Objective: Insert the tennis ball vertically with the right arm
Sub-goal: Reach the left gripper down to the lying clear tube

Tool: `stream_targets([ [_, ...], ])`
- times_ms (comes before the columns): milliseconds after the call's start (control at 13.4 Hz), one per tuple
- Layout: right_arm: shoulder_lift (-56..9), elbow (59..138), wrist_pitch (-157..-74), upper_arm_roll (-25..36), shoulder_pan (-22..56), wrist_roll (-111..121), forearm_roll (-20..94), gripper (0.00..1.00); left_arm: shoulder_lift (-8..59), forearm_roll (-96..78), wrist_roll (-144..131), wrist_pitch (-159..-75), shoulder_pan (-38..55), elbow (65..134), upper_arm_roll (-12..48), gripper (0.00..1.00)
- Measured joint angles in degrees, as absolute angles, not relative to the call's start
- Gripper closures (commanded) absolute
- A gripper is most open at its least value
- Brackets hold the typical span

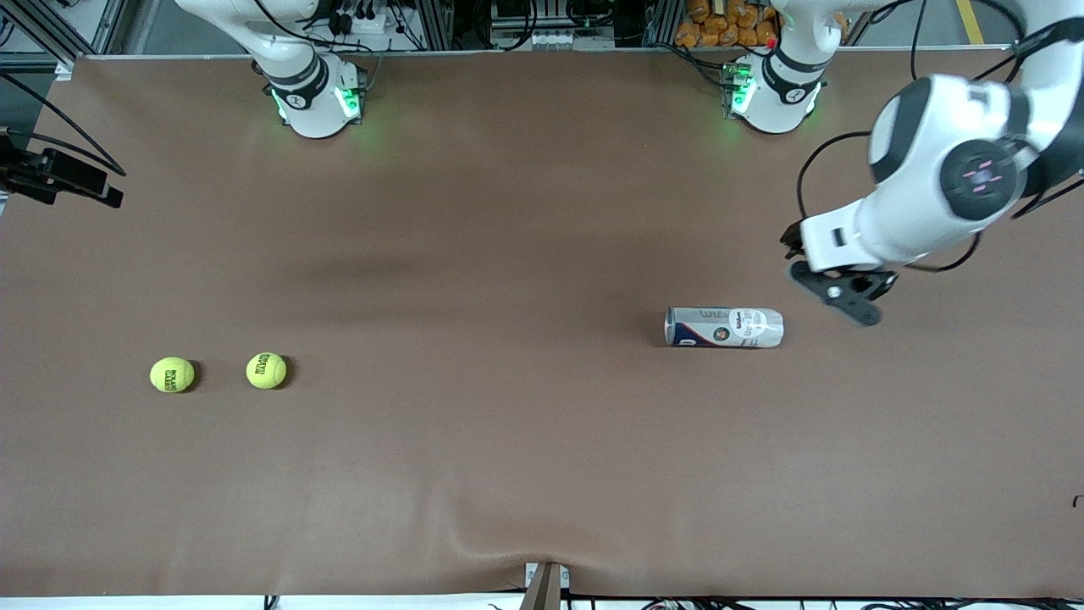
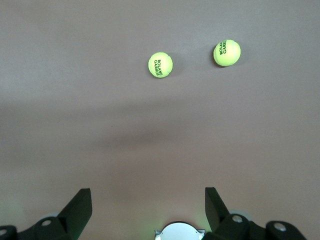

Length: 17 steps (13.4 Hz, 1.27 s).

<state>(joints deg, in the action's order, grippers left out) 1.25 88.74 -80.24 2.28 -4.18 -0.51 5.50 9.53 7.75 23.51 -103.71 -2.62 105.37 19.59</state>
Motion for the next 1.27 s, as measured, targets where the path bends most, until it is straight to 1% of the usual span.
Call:
stream_targets([
  [224,1.3,88.7,-80.2,2.3,-4.2,-0.5,5.5,0.00,15.1,15.5,24.4,-105.8,1.1,105.3,21.7,0.00],
  [524,1.3,88.7,-80.2,2.3,-4.2,-0.5,5.5,0.00,22.1,22.0,29.1,-107.1,4.4,104.3,21.9,0.00],
  [1271,1.3,88.7,-80.2,2.3,-4.2,-0.5,5.5,0.00,28.8,34.6,32.5,-106.9,7.1,103.8,21.9,0.00],
])
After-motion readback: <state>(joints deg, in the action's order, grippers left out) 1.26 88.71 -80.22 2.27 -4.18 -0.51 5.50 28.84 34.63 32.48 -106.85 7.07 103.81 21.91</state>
